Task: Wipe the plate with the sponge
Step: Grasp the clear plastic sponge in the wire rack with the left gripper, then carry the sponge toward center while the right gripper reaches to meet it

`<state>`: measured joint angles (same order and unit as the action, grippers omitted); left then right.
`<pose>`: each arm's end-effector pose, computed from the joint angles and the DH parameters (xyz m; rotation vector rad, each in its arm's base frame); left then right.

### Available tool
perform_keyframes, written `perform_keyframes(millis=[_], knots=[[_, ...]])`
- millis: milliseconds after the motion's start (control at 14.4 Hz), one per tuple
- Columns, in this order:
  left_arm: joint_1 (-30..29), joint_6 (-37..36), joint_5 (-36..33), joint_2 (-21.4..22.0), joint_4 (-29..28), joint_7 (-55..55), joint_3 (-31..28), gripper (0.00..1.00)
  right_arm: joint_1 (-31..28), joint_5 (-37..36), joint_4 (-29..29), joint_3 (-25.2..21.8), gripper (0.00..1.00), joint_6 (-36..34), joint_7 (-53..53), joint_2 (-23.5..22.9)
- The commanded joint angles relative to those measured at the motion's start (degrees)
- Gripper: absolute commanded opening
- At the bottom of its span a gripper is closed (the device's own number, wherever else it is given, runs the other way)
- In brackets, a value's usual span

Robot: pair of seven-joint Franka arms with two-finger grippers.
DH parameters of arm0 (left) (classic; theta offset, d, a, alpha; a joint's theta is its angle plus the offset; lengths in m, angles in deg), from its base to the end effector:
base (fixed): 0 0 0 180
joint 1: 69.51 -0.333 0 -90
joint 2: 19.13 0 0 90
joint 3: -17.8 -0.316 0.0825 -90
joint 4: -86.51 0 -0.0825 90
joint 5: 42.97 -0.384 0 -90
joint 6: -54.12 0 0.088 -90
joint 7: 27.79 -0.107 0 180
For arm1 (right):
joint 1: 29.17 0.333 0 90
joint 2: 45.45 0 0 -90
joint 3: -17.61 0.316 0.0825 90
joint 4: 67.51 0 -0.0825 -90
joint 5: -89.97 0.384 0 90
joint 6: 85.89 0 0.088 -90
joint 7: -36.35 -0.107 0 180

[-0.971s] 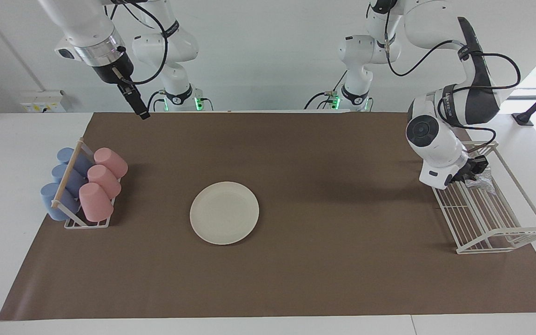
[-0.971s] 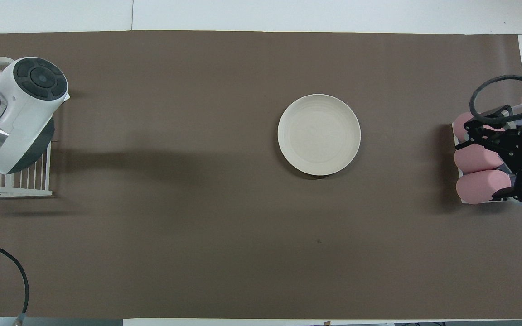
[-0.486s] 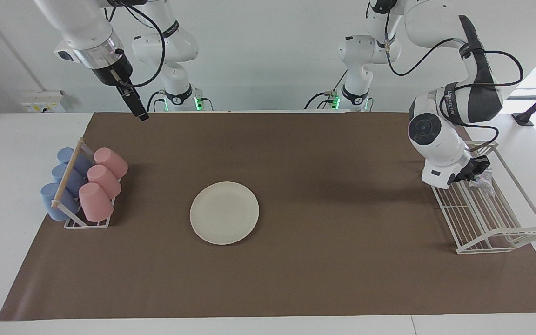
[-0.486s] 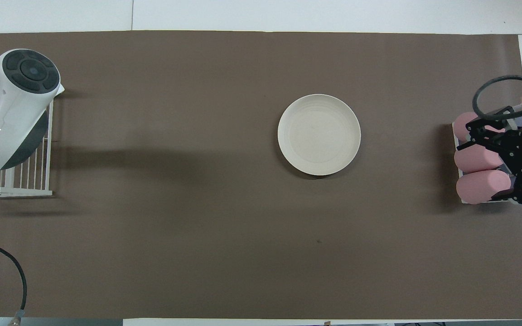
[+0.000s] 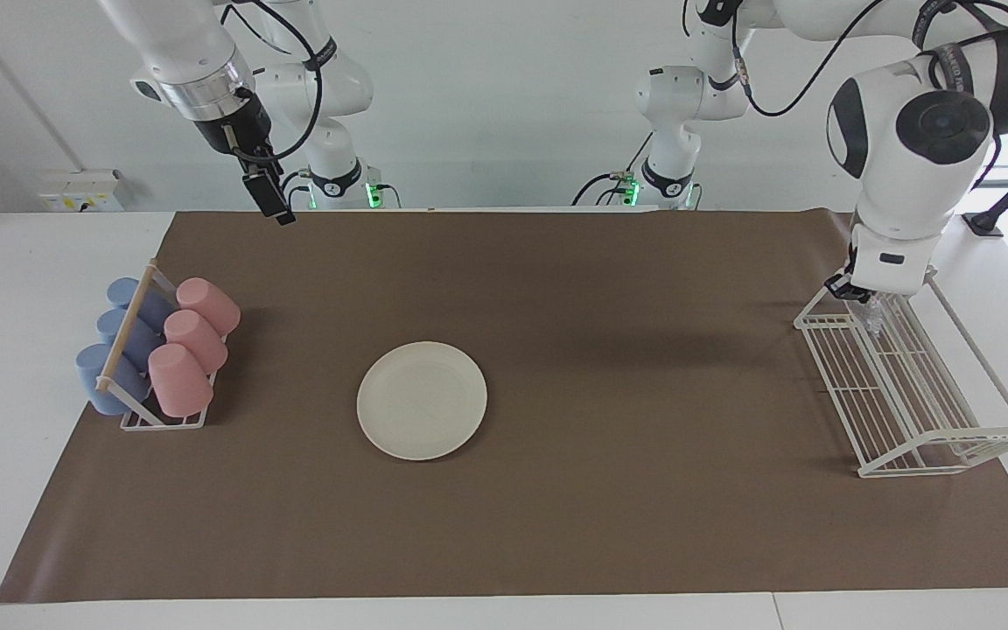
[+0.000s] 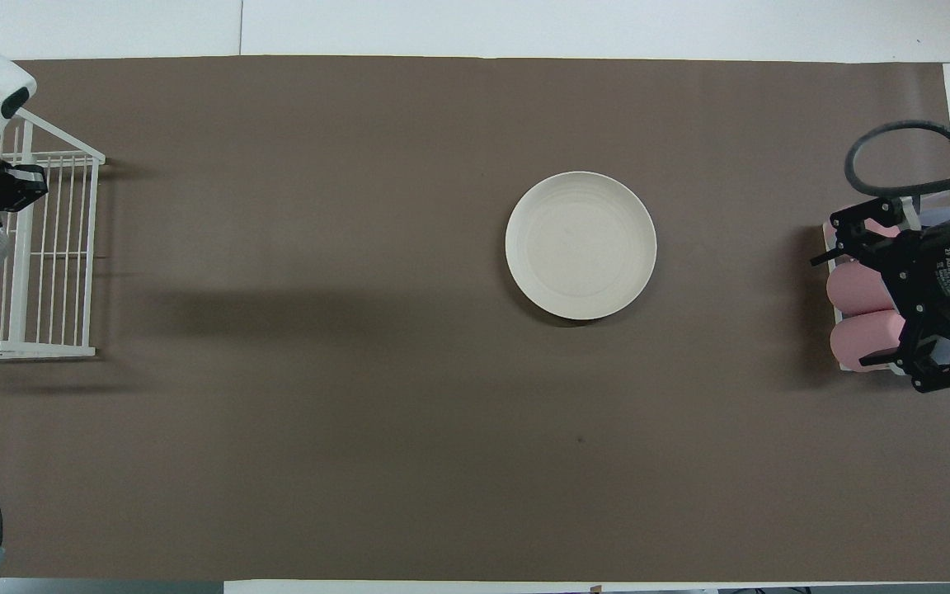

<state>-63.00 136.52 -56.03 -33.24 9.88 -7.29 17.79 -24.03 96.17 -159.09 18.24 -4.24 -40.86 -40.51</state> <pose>0.6127 -0.0431 0.5813 -2.8596 -0.3711 0.1273 0.5079 0.0645 0.6462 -2.5366 1.8030 0.2118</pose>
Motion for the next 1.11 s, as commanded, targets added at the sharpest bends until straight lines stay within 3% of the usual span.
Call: perform_keyframes(millis=[0, 208, 416, 555, 832, 1040], knots=[[-1.83, -3.55, 13.35, 0.22, 3.59, 2.68, -0.88, 0.00, 0.57, 0.83, -0.80, 0.16, 1.00, 0.00, -0.92, 1.04], [-2.38, -2.94, 28.04, 1.54, 3.42, 10.42, -1.92, 0.00, 3.29, 0.74, -0.88, 0.34, 1.00, 1.84, -2.41, 0.95], [-6.40, -1.37, 43.15, 3.64, 0.28, 9.91, -2.54, 0.00, 10.31, 0.57, -0.27, 0.34, 1.00, 5.00, -15.29, 0.26], [-7.74, 3.54, 52.21, 8.81, -10.15, 6.94, -2.46, 0.00, 13.48, 0.48, -0.09, 0.34, 1.00, 6.59, -21.38, -0.10], [-7.21, 14.17, 67.86, 20.59, -33.53, -5.62, -2.46, 0.00, 13.67, 0.22, -0.09, 0.34, 1.00, 5.80, -21.58, -0.10], [-3.97, 19.02, 78.24, 27.10, -45.59, -11.95, -2.10, 0.00, 16.04, -0.05, -0.10, 0.42, 1.00, 6.24, -22.80, -0.62]])
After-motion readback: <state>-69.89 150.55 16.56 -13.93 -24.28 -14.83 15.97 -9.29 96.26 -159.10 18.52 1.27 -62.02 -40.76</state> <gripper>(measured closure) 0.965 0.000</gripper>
